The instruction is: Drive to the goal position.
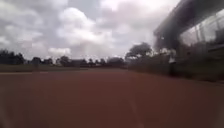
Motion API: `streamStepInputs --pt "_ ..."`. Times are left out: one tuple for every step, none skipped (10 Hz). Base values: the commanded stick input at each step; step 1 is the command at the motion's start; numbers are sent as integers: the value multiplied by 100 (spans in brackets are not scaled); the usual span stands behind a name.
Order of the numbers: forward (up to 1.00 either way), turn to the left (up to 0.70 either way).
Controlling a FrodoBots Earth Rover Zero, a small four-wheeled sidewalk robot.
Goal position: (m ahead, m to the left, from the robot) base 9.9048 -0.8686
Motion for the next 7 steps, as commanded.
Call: streamStepInputs --pt "70 0" --pt "70 0" --pt "70 0" --pt "70 0" --pt "70 0" --pt "70 0" --pt "70 0"
